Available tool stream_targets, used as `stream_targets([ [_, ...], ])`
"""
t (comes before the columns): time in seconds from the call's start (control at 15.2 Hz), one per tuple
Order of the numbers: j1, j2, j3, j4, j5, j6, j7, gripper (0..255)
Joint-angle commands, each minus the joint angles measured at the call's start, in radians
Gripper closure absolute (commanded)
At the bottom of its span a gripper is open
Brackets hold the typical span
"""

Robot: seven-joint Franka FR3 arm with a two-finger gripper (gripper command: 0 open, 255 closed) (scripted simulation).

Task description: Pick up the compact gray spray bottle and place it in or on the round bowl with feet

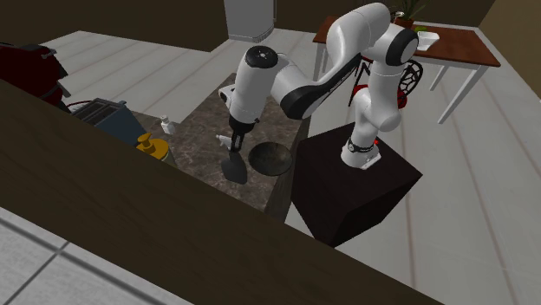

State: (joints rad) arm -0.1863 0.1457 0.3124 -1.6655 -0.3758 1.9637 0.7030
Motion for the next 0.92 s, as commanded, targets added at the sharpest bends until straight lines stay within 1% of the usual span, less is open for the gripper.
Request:
stream_targets([
  [0.0,0.0,0.0,0.0,0.012,0.002,-0.013,-0.004,255],
  [0.86,0.013,0.018,0.007,0.207,0.012,-0.185,-0.052,255],
])
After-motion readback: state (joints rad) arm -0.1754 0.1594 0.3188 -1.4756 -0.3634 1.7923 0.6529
